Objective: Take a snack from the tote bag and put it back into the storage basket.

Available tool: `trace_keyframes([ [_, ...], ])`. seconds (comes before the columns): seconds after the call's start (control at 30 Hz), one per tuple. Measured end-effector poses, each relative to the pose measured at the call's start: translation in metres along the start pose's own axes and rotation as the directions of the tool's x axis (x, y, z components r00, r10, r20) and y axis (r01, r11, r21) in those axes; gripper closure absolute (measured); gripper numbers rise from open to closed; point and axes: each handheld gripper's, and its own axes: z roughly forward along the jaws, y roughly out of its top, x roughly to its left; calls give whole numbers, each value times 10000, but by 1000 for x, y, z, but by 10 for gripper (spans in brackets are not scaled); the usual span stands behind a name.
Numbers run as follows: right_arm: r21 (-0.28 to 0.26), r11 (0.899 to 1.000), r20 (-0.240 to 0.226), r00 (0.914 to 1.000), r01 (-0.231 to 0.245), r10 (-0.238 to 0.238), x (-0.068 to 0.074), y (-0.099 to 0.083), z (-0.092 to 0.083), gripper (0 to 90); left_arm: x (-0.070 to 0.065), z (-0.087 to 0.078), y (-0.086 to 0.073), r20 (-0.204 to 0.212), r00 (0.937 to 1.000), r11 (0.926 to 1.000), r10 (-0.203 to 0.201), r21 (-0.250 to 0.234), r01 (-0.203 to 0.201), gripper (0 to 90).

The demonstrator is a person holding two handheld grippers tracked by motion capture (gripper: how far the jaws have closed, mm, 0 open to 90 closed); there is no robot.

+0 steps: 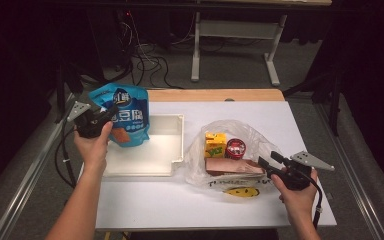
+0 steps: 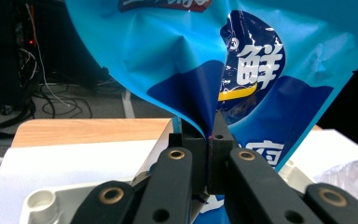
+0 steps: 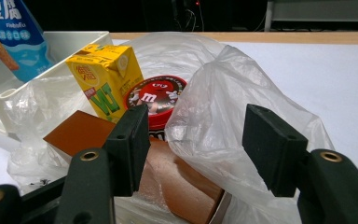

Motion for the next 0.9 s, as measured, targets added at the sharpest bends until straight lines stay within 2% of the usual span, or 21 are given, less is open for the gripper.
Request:
trace_keyframes([
  [0.03, 13, 10000, 6, 10000, 28, -28, 0, 0, 0, 421, 4, 0, -4, 135, 9999, 9998, 33, -176, -31, 892],
  [0.07, 16, 10000, 15, 10000, 51, -51, 0, -1, 1, 421, 4, -1, -5, -9, 10000, 9997, 91, -210, -91, 890],
  [0.2, 30, 10000, 66, 10000, 28, -28, 0, -1, 0, 421, 6, -4, -5, -160, 9999, 10000, -9, -41, 9, 859],
  [0.3, 3, 10000, 92, 9999, -49, 49, -1, -1, -1, 421, 4, -5, -4, -525, 9985, 9994, 137, 333, -120, 748],
  [0.4, -19, 10000, 123, 9999, -61, 61, -2, -1, -2, 420, 3, -6, -5, -583, 9980, 9987, 260, 464, -233, 643],
  [0.43, 6, 9999, 172, 9998, -106, 106, -3, -1, -3, 418, 1, -7, -5, -715, 9969, 9970, 323, 721, -271, 596],
  [0.63, -22, 9999, 303, 9995, -131, 132, -5, -1, -5, 413, -7, -15, 0, -1067, 9939, 9961, 273, 867, -180, 362],
  [0.77, -77, 9999, 335, 9994, -115, 118, -6, 0, -6, 408, -15, -27, 3, -1201, 9926, 9975, 194, 698, -111, 297],
  [0.9, -152, 9999, 401, 9992, -60, 66, -7, 1, -9, 407, -28, -41, 0, -1389, 9896, 9964, 362, 808, -252, 242],
])
